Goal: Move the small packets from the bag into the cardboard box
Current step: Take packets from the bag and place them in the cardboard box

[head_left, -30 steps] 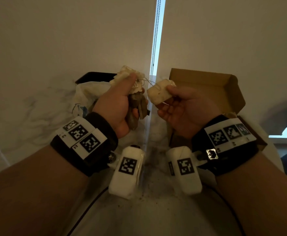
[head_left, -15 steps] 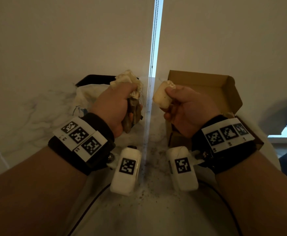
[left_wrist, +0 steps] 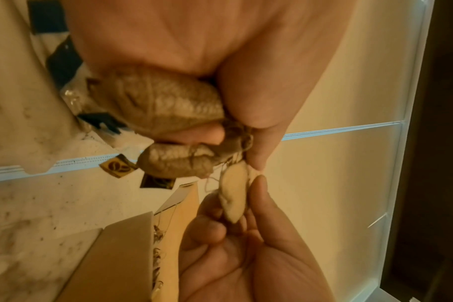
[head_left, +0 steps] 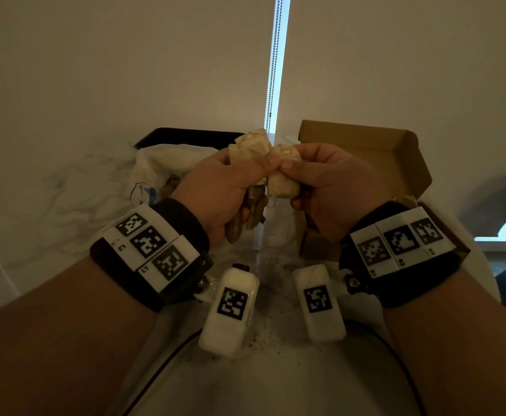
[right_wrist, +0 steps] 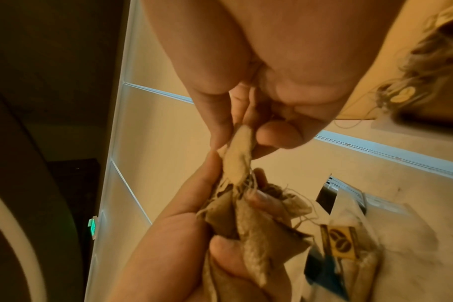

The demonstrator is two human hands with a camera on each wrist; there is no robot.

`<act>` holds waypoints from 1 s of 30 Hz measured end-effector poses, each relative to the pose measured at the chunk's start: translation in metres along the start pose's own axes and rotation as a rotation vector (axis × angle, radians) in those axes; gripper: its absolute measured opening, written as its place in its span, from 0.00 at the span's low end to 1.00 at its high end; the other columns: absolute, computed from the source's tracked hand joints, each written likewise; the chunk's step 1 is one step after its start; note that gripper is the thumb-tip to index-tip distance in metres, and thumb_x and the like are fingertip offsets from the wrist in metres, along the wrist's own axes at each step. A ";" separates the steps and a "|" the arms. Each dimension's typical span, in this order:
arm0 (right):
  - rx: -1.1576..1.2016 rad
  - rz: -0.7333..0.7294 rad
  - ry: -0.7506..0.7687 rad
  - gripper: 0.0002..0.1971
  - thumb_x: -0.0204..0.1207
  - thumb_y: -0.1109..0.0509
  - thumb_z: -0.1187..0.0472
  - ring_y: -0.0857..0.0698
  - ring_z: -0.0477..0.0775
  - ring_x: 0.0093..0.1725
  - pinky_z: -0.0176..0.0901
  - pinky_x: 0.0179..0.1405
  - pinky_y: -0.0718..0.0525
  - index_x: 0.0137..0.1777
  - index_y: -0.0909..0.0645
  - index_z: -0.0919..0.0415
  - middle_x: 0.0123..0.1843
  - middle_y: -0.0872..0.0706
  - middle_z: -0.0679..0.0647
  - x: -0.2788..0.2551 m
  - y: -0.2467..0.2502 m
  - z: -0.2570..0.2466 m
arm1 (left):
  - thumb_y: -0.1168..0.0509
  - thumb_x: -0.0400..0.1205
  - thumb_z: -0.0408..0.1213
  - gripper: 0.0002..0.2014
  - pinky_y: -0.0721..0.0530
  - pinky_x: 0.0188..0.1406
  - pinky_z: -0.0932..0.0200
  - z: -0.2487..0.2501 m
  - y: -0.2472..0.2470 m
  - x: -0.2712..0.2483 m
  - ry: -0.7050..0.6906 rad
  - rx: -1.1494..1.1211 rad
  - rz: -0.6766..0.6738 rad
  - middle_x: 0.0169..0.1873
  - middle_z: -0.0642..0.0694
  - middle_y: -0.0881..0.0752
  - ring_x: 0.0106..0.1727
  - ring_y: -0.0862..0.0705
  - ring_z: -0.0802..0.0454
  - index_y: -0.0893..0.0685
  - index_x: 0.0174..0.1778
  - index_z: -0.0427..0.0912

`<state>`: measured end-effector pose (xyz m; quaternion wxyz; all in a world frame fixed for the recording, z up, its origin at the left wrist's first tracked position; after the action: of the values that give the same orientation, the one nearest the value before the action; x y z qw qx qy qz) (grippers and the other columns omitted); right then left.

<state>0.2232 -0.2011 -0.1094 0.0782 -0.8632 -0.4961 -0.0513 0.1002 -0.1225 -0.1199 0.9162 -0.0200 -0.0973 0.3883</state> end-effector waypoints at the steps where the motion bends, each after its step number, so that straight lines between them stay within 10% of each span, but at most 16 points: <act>1: 0.010 -0.007 0.001 0.13 0.79 0.30 0.63 0.13 0.57 0.40 0.40 0.26 0.21 0.60 0.17 0.67 0.49 0.10 0.63 -0.001 -0.001 -0.001 | 0.30 0.84 0.49 0.17 0.25 0.19 0.62 -0.001 0.002 0.002 -0.008 0.007 0.013 0.33 0.37 0.15 0.26 0.22 0.47 0.12 0.58 0.38; 8: 0.083 -0.003 -0.028 0.05 0.82 0.33 0.61 0.13 0.58 0.42 0.43 0.30 0.17 0.53 0.16 0.59 0.47 0.11 0.58 -0.006 -0.003 -0.006 | 0.30 0.83 0.51 0.18 0.23 0.27 0.57 -0.002 0.008 0.007 -0.047 0.016 0.062 0.29 0.43 0.13 0.28 0.20 0.44 0.13 0.56 0.39; 15: -0.064 0.005 0.071 0.21 0.74 0.29 0.75 0.10 0.60 0.43 0.44 0.31 0.15 0.63 0.22 0.54 0.52 0.12 0.63 -0.014 -0.004 -0.024 | 0.31 0.83 0.54 0.18 0.26 0.18 0.63 -0.006 0.006 0.009 0.028 -0.124 0.032 0.33 0.40 0.15 0.25 0.21 0.50 0.12 0.59 0.43; 21: -0.091 0.137 0.088 0.09 0.74 0.29 0.75 0.11 0.56 0.39 0.44 0.33 0.16 0.46 0.17 0.59 0.41 0.11 0.57 -0.033 0.051 -0.055 | 0.30 0.80 0.56 0.17 0.26 0.17 0.66 -0.013 0.012 0.019 0.070 -0.239 -0.004 0.37 0.43 0.17 0.27 0.20 0.52 0.14 0.50 0.45; 30: -0.558 0.150 -0.368 0.10 0.76 0.29 0.73 0.11 0.57 0.47 0.48 0.49 0.11 0.53 0.13 0.63 0.53 0.12 0.64 -0.041 0.112 -0.011 | 0.31 0.80 0.56 0.16 0.29 0.16 0.67 -0.017 0.011 0.023 0.084 -0.249 -0.036 0.34 0.44 0.18 0.28 0.21 0.51 0.17 0.50 0.45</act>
<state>0.2995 -0.2938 -0.1153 -0.2481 -0.8802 -0.4038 -0.0227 0.1112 -0.0977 -0.1344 0.9168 -0.1478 -0.1067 0.3554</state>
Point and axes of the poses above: each hand's wrist, its own x-axis towards the middle knuckle, its own y-axis out of the back of the hand, z = x × y, the point moved 6 cm from there along x, towards the middle knuckle
